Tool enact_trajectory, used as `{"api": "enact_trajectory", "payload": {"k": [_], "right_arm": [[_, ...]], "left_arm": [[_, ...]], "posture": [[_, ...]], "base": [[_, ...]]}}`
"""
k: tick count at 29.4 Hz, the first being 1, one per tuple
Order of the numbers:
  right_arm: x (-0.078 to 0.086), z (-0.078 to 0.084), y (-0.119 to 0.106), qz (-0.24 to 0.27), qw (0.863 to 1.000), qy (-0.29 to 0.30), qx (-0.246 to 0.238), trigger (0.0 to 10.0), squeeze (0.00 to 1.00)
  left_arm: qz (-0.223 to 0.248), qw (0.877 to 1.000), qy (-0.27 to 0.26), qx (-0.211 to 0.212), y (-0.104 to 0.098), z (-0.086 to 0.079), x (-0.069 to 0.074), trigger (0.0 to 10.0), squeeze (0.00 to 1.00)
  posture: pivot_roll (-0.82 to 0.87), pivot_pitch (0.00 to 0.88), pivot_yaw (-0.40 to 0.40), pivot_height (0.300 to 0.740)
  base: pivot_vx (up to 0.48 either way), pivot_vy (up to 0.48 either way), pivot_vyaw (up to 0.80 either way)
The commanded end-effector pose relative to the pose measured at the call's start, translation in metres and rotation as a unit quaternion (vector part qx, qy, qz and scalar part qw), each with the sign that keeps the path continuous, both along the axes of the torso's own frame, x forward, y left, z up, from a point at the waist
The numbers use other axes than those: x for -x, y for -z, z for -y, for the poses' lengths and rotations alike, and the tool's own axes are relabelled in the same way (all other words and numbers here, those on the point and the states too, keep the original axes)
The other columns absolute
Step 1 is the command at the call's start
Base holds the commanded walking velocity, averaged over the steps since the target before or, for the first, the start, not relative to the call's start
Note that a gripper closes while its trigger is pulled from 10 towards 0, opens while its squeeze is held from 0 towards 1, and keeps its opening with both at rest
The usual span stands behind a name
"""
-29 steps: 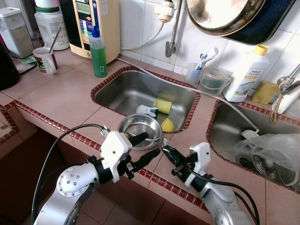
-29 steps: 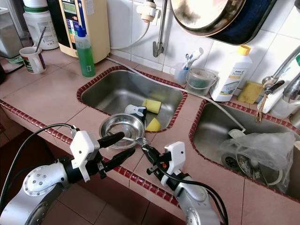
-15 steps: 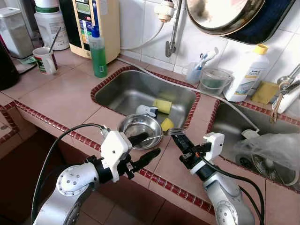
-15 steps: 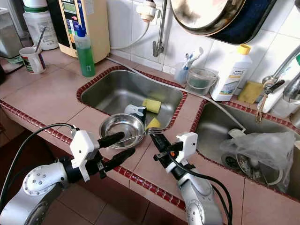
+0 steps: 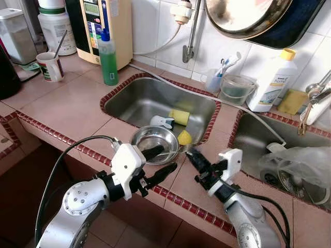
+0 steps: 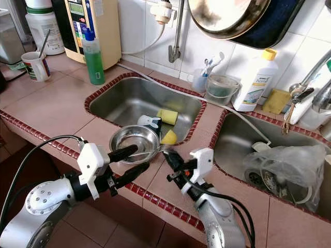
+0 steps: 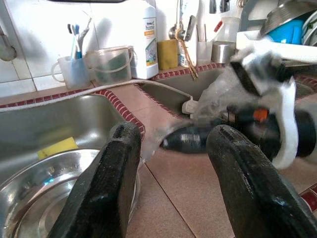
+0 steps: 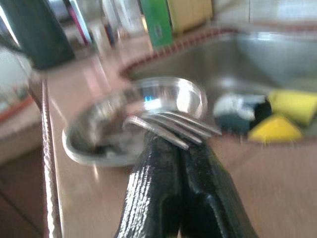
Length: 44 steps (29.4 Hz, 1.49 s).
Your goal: Kitchen organization
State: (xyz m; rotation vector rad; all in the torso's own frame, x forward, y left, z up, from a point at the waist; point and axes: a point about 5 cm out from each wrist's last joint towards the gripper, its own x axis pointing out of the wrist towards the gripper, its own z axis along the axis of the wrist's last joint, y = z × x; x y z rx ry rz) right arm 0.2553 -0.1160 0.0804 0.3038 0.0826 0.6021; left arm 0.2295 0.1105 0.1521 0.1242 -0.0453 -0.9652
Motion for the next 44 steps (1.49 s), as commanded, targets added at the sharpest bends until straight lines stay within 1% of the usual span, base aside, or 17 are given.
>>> {"api": "enact_trajectory", "payload": {"k": [1,6,14,15,23,32,34,36,37,42,44], "right_arm": [[0.001,0.003,0.009,-0.023,0.999,0.004,0.030,10.0,0.00],[0.002,0.004,0.016,-0.037,0.998,0.010,0.043,10.0,0.00],[0.005,0.002,0.015,-0.037,0.999,0.004,0.026,10.0,0.00],[0.005,0.002,0.015,-0.036,0.999,0.004,0.022,10.0,1.00],[0.007,0.002,0.011,-0.030,1.000,-0.003,0.008,10.0,1.00],[0.011,0.003,0.010,-0.023,1.000,-0.009,0.013,10.0,1.00],[0.012,0.004,0.009,-0.014,1.000,-0.005,0.018,10.0,1.00],[0.012,0.006,0.004,0.004,1.000,-0.001,0.009,10.0,1.00],[0.013,0.006,0.002,0.009,1.000,-0.005,-0.003,10.0,1.00],[0.014,0.005,-0.005,0.017,0.999,-0.009,-0.026,10.0,1.00],[0.015,0.005,-0.005,0.015,0.999,-0.016,-0.027,10.0,1.00]], "left_arm": [[0.003,1.000,0.007,0.000,-0.002,0.003,0.000,10.0,0.00],[0.002,1.000,0.008,-0.001,-0.002,0.003,0.001,10.0,0.00],[0.000,1.000,0.009,-0.001,-0.002,0.002,0.002,10.0,0.00],[0.000,1.000,0.009,-0.001,-0.002,0.002,0.002,10.0,0.00],[-0.003,1.000,0.008,0.000,-0.002,0.002,0.003,10.0,0.00],[-0.006,1.000,0.005,0.001,-0.002,0.002,0.002,10.0,0.00],[-0.008,1.000,0.002,0.003,-0.001,0.002,0.001,10.0,0.00],[-0.004,1.000,-0.001,0.004,-0.002,0.003,0.001,10.0,0.00],[-0.004,1.000,0.000,0.005,-0.002,0.004,0.001,10.0,0.00],[-0.004,1.000,0.000,0.007,-0.002,0.005,0.000,10.0,0.00],[-0.004,1.000,0.000,0.008,-0.002,0.005,0.000,10.0,0.00]], "posture": [[0.13,0.000,-0.071,0.740],[0.13,0.000,-0.070,0.740],[0.13,0.000,-0.068,0.740],[0.13,0.000,-0.068,0.740],[0.13,0.000,-0.067,0.740],[0.13,0.000,-0.069,0.740],[0.13,0.000,-0.069,0.740],[0.12,0.000,-0.068,0.740],[0.12,0.000,-0.068,0.740],[0.12,0.000,-0.068,0.740],[0.12,0.000,-0.068,0.740]], "base": [[0.000,0.000,0.00],[0.000,0.000,0.00],[0.000,0.000,0.00],[0.000,0.000,0.00],[0.000,0.000,0.00],[0.000,0.000,0.00],[0.000,0.000,0.00],[0.000,0.000,0.00],[0.000,0.000,0.00],[0.000,0.000,0.00],[0.000,0.000,0.00]]}}
